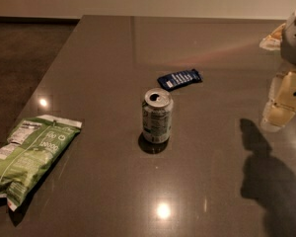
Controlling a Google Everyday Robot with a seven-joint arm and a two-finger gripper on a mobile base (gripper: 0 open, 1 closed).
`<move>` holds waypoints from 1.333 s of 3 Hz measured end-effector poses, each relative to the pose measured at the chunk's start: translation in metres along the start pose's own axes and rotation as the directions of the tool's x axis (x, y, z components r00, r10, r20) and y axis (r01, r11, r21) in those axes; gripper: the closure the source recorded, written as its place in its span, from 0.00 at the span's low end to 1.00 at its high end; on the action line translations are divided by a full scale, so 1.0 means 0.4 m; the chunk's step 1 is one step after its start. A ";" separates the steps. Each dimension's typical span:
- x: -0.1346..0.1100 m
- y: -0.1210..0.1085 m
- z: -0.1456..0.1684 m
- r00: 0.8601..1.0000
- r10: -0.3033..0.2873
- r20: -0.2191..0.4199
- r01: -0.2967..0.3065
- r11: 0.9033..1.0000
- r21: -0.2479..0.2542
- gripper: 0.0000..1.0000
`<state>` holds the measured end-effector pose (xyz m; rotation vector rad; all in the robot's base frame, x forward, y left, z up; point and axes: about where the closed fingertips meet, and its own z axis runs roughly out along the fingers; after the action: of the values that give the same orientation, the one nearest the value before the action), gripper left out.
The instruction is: Pick 7up can
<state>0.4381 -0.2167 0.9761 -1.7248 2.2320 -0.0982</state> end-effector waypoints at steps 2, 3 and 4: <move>-0.052 0.002 0.028 0.997 -0.018 0.069 0.018 1.000 -0.002 0.00; -0.114 0.012 0.056 0.988 -0.037 0.152 0.041 0.999 -0.020 0.00; -0.219 0.042 0.098 0.961 -0.076 0.265 0.098 0.993 -0.071 0.00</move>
Offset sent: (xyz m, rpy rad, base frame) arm 0.0119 0.0349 -0.0140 0.1037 -0.0197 0.0557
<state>0.4534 -0.1232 0.9531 -1.7644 1.9950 0.1954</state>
